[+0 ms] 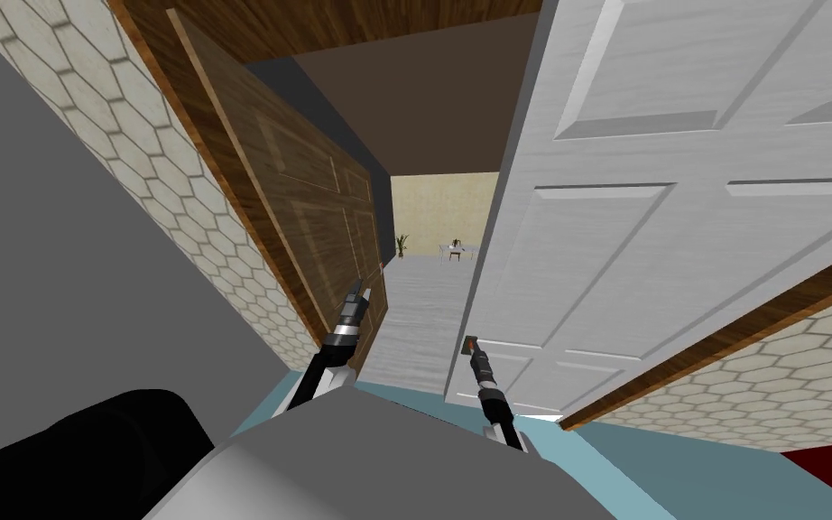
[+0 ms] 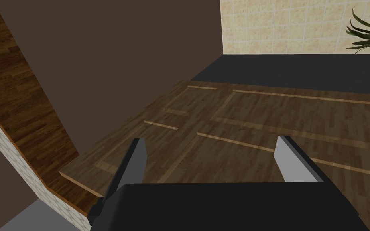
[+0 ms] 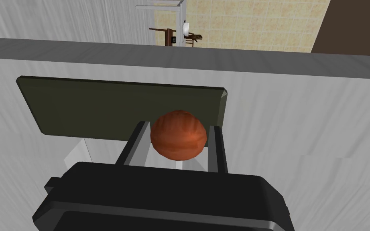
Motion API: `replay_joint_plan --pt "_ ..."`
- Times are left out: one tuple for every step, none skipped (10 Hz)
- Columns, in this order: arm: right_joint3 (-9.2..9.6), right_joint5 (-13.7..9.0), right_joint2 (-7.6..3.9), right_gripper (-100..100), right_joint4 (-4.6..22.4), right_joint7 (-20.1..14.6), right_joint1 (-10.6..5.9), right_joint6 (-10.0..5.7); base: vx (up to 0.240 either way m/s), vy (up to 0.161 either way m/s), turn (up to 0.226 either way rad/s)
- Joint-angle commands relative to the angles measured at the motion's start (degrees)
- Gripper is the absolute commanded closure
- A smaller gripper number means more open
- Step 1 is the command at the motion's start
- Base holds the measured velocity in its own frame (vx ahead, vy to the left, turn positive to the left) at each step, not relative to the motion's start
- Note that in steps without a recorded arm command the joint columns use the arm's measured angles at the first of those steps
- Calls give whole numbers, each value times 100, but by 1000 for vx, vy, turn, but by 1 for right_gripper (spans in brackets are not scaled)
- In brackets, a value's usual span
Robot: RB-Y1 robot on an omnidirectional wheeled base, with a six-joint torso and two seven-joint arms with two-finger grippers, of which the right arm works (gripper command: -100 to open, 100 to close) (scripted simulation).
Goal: Push the door open
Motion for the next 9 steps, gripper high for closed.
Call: replay_joint_plan --pt "-89 -48 -46 100 36 34 -52 -21 166 61 -45" --pt "-126 -69 -60 100 43 51 -58 -18 159 43 -29" --pt "-165 -92 -73 100 52 69 -64 -16 165 37 -14" --pt "-211 -118 -86 100 62 90 -72 -12 184 55 -36" --pt "-258 -145 -99 100 72 112 -80 -9 190 61 -27" --pt "-312 -175 -111 100 84 136 -88 -5 182 55 -37" --pt "-312 -175 -111 100 84 136 -88 -5 125 39 -23" --pt "-394 -223 -127 100 101 174 -102 1 153 63 -56" --pt "-453 -256 -136 100 114 201 -112 5 174 93 -63"
